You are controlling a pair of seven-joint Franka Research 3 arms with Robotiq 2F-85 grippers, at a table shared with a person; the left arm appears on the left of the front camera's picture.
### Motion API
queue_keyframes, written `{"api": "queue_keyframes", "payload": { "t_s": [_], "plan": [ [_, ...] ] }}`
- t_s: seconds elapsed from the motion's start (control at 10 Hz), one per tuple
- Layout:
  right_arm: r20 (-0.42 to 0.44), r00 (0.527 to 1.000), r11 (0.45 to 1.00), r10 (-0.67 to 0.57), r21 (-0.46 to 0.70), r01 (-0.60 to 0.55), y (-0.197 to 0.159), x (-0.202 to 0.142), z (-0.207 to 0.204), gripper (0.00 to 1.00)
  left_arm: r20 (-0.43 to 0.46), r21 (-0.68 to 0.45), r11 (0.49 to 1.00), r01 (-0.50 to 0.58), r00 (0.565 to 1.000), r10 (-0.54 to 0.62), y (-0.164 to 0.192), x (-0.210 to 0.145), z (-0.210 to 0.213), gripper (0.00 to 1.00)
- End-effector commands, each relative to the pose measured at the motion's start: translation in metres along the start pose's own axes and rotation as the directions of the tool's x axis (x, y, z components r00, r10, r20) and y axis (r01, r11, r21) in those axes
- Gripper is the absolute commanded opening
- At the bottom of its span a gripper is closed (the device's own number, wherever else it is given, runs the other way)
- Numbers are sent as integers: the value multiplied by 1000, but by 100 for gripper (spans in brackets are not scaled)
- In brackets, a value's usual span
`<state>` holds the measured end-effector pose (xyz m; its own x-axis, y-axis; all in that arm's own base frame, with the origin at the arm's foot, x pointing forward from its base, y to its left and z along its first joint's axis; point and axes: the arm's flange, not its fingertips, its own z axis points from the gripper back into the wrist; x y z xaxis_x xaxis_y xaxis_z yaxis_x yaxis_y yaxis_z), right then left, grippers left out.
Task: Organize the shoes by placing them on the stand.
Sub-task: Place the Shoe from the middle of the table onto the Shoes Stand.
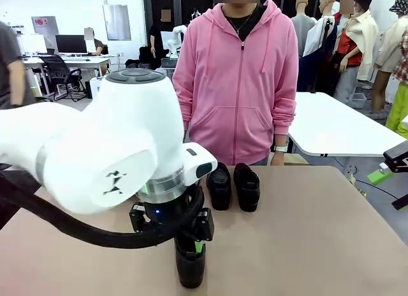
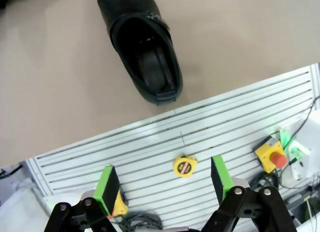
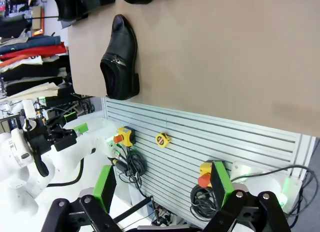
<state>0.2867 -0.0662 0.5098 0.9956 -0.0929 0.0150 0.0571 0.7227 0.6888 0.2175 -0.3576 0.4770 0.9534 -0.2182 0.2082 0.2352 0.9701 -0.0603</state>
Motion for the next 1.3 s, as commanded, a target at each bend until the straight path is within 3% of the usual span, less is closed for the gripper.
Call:
{"api": "queue_keyframes", "payload": {
  "t_s": [0.0,0.1,0.4,0.5,0.9,1.2],
  "plan": [
    [3,1000,1000,14,19,-14,1,2,3,100,32,-20,999,-41,999,41,19,-16,8,95],
    [3,1000,1000,14,19,-14,1,2,3,100,0,0,1000,0,1000,0,0,0,0,95],
    [3,1000,1000,14,19,-14,1,2,3,100,169,32,959,-282,947,273,19,34,-35,95],
    [3,1000,1000,14,19,-14,1,2,3,100,174,42,944,-328,933,316,26,48,-45,95],
    [3,1000,1000,14,19,-14,1,2,3,100,70,94,932,-350,936,345,27,76,-98,95],
    [3,1000,1000,14,19,-14,1,2,3,100,58,125,926,-355,935,351,32,81,-131,95]
  ]
}}
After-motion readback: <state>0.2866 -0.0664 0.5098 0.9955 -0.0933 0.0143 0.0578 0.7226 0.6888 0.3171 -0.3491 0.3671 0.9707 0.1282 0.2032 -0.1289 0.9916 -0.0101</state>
